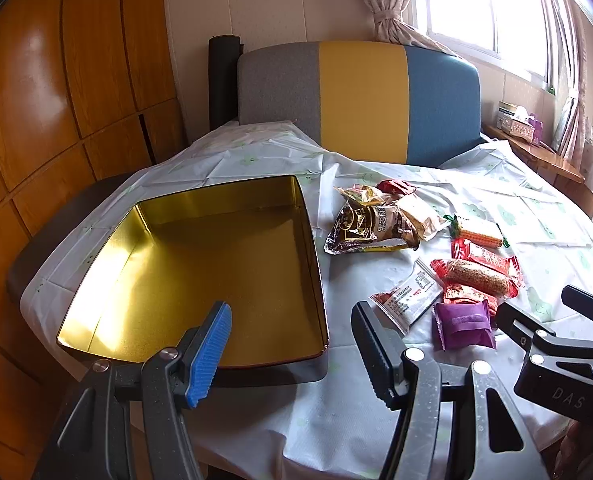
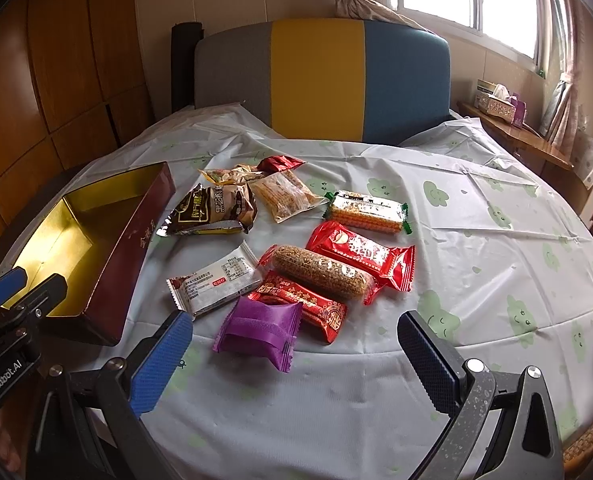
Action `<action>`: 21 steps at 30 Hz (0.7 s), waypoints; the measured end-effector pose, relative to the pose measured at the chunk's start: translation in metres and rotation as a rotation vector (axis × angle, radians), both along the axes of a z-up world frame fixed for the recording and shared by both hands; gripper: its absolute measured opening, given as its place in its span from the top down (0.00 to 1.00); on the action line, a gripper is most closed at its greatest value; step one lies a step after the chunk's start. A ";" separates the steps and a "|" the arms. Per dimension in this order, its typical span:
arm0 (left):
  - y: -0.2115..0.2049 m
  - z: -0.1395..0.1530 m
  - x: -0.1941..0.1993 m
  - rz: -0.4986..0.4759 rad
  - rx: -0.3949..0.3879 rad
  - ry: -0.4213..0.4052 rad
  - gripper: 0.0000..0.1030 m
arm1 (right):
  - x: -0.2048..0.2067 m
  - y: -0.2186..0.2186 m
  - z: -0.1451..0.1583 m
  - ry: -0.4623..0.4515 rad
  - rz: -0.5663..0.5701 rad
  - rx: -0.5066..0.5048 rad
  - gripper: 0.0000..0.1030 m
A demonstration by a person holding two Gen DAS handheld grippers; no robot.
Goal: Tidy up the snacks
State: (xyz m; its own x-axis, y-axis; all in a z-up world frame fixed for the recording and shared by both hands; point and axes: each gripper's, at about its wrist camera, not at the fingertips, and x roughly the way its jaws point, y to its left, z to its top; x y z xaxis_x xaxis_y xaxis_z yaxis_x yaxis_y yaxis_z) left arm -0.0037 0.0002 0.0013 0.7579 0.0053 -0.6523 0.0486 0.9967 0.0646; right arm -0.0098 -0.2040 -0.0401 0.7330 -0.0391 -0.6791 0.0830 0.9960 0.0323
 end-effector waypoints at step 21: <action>-0.001 0.000 0.000 0.001 -0.002 -0.002 0.38 | -0.003 -0.007 0.005 -0.025 -0.017 0.003 0.00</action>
State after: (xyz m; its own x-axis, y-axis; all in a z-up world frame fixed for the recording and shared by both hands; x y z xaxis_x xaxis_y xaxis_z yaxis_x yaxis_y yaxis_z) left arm -0.0037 -0.0004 0.0013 0.7590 0.0052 -0.6510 0.0472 0.9969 0.0630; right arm -0.0128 -0.2114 -0.0352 0.7492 -0.0497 -0.6605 0.0991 0.9944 0.0375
